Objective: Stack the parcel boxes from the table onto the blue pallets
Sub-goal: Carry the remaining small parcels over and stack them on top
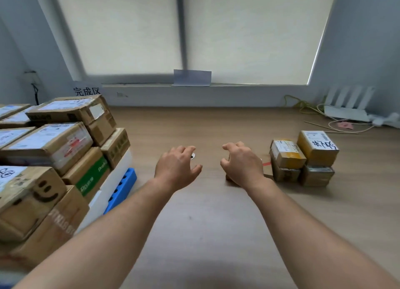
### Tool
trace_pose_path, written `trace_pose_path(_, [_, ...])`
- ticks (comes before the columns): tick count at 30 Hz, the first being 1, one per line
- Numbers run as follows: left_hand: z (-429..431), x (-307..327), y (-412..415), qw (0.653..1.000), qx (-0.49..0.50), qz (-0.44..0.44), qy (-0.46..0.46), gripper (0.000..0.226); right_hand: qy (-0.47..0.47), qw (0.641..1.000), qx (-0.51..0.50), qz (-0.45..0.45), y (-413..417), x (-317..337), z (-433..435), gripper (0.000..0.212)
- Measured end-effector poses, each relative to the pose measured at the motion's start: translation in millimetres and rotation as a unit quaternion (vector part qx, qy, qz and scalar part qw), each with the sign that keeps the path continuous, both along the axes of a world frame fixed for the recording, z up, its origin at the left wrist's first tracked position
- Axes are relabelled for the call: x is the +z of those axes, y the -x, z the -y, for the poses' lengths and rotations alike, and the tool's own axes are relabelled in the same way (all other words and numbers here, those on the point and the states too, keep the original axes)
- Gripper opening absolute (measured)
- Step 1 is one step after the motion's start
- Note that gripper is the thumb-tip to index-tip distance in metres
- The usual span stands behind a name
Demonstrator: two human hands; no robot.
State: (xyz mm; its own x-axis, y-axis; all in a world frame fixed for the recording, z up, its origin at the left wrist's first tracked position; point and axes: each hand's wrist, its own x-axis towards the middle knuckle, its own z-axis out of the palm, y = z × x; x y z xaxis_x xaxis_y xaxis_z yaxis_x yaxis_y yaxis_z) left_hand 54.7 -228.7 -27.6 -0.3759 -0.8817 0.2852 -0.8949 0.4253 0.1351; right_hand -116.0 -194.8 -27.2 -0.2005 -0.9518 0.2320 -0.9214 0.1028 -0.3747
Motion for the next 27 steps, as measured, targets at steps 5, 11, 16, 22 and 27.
trace_pose_path(5, [-6,-19,51,1.000,-0.014,0.000,-0.025,0.058,-0.014,1.000,-0.021,-0.004,47,-17,-8,0.042])
trace_pose_path(11, [4,-40,96,0.998,-0.033,-0.004,-0.058,0.058,-0.028,0.998,-0.051,0.016,89,-39,0,0.043])
trace_pose_path(16, [32,-60,123,0.995,-0.047,0.005,-0.089,0.057,-0.045,0.995,-0.081,0.023,116,-60,21,0.042])
trace_pose_path(22, [71,-97,150,0.988,-0.047,-0.009,-0.150,0.060,-0.089,0.985,-0.142,0.045,142,-96,43,0.042])
trace_pose_path(27, [97,-125,166,0.980,-0.028,-0.040,-0.194,0.067,-0.120,0.970,-0.201,0.071,153,-127,57,0.042])
